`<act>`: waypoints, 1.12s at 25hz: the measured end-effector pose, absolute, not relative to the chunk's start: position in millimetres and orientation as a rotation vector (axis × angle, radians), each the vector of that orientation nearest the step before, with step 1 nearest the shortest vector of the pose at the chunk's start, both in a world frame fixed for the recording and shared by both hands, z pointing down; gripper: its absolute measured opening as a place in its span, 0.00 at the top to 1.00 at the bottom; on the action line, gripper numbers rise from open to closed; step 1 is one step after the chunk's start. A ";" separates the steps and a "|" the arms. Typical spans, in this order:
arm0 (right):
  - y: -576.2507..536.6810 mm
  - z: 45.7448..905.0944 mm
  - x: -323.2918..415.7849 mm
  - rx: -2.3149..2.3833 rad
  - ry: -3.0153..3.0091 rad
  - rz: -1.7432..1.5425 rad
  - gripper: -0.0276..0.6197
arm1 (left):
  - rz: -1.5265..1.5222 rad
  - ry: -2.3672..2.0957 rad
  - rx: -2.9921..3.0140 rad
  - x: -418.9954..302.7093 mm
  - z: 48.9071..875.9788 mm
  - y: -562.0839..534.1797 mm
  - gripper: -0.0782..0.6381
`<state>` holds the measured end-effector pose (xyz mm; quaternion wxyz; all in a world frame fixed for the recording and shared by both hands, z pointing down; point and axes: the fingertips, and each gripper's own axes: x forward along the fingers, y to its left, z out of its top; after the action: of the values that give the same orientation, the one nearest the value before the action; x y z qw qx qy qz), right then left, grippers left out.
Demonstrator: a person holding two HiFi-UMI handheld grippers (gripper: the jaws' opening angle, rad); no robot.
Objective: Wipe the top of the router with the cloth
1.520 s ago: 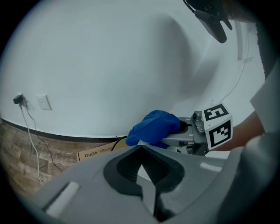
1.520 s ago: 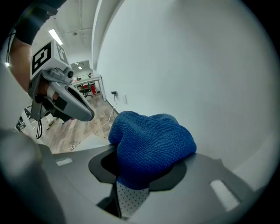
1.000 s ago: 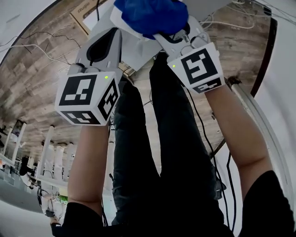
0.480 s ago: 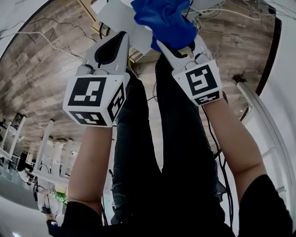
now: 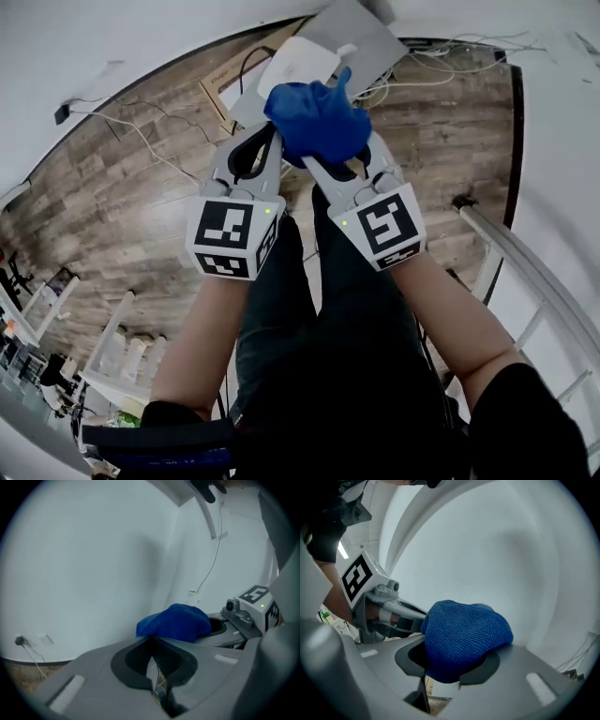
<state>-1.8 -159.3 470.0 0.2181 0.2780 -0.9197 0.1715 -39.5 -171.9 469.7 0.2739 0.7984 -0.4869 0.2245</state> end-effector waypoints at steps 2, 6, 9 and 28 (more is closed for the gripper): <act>-164.9 409.7 5.4 0.802 -2.586 0.459 0.70 | 0.558 -1.377 2.196 -33.1 407.3 -179.9 0.89; -178.4 282.1 17.3 0.902 -2.699 0.377 0.70 | 0.416 -1.518 2.330 -27.3 268.7 -192.1 0.89; -194.6 186.3 17.3 1.045 -2.784 0.185 0.70 | 0.285 -1.603 2.490 -31.1 166.6 -200.8 0.89; -37.2 29.7 -37.5 1.418 -2.733 -0.049 0.71 | -0.006 -1.719 2.626 -116.4 19.9 -30.0 0.89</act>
<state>-37.5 -37.2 29.7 0.0313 0.4602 -0.8871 -0.0160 -116.4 -30.0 19.9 0.0016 0.8366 -0.5478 -0.0020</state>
